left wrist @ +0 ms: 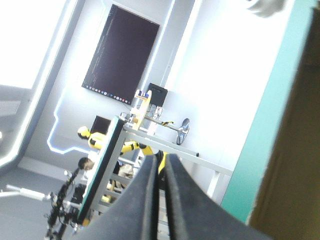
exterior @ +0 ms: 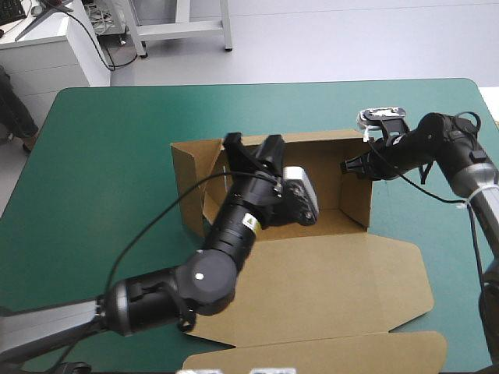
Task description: Fold the box
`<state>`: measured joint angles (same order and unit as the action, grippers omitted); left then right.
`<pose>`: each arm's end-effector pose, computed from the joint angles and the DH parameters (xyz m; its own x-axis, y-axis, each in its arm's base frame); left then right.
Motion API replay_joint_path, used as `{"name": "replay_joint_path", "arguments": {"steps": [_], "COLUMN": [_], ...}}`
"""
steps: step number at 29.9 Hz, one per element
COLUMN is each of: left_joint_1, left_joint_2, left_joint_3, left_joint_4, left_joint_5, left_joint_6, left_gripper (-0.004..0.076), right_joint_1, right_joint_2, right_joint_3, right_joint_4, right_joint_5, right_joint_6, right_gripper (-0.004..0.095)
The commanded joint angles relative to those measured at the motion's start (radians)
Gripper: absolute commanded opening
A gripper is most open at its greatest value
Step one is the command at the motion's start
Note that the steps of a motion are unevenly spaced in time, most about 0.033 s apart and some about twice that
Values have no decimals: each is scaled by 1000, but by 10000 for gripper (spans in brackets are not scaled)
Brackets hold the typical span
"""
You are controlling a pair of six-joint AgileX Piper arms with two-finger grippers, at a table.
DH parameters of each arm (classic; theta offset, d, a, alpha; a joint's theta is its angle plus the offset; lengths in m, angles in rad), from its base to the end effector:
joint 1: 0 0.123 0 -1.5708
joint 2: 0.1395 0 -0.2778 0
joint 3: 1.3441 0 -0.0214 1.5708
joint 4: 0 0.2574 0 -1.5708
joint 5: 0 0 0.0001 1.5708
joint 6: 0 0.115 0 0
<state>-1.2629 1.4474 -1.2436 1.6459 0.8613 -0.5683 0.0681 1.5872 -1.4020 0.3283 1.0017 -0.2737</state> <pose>0.1853 -0.2954 0.3899 0.3503 0.8383 -0.4177 0.1806 0.3772 0.9084 0.3511 0.0553 0.2962 -0.8557 -0.1471 -0.4961 -0.2744 0.9418 0.1940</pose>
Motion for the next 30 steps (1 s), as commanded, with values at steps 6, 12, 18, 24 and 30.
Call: {"name": "replay_joint_path", "arguments": {"steps": [6, 12, 18, 24, 30], "left_joint_1": [284, 596, 921, 1149, 1251], "left_joint_2": [-189, -206, -204, -200, -167], "left_joint_3": [-148, -178, -178, -176, -158], "left_joint_4": [-320, -707, -1157, -1523, -1687], "left_joint_5": [-8, -74, -119, -104, -44], "left_joint_6": [-28, 61, 260, 477, 615], "left_gripper": [-6, -6, -6, -6, -6], "right_joint_1": [6, 63, 91, 91, 91], "right_joint_2": [153, 252, 345, 358, 358], "right_joint_3": [-297, -413, -423, -431, -489], "right_joint_4": [8, -95, -105, -117, -201], "right_joint_5": [249, 249, 247, 221, 247], "right_joint_6": [107, 193, 206, 213, 293], "right_gripper": [4, 4, 5, 14, 332]}}
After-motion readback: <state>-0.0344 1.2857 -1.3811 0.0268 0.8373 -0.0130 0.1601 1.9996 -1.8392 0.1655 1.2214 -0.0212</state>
